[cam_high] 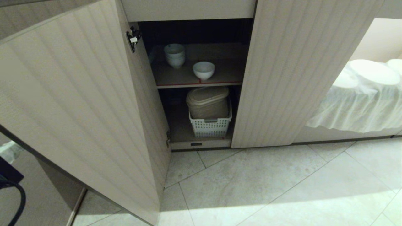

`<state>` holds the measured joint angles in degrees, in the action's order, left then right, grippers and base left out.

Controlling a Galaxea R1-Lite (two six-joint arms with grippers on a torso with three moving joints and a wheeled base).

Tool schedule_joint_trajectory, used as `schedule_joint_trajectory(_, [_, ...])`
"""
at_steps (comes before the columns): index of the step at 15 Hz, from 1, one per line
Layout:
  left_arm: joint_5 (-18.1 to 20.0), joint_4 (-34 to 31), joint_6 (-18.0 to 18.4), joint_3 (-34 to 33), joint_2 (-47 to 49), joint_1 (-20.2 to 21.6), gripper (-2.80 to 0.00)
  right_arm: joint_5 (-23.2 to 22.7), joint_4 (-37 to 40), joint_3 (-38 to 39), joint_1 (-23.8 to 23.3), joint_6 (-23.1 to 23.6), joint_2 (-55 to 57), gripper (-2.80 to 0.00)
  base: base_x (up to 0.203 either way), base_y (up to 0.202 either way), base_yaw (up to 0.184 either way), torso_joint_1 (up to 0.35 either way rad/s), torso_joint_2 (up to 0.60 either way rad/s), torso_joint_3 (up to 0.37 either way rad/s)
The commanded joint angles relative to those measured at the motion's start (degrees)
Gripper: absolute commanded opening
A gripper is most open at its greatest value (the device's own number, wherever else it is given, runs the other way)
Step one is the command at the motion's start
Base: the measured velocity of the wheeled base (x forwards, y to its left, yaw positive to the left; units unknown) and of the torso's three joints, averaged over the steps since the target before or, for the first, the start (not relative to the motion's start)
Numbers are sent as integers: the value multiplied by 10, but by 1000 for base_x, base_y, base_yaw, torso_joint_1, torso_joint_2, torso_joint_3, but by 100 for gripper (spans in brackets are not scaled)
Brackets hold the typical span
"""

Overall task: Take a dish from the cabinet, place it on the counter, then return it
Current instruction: Close the cabinet door

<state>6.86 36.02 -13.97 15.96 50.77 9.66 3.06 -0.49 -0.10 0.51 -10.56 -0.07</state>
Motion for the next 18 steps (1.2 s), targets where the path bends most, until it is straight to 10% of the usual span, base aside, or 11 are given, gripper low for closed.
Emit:
schedule_joint_trajectory(1, [35, 2, -21, 3, 3, 15, -280, 0, 0, 0, 0, -1, 1, -280, 0, 0, 0, 0, 0, 0])
schedule_joint_trajectory(9, [223, 1, -116, 35, 41, 124, -280, 0, 0, 0, 0, -1, 1, -280, 0, 0, 0, 0, 0, 0])
schedule_joint_trajectory(18, [329, 0, -165, 50, 38, 114, -280, 0, 0, 0, 0, -1, 1, -280, 0, 0, 0, 0, 0, 0])
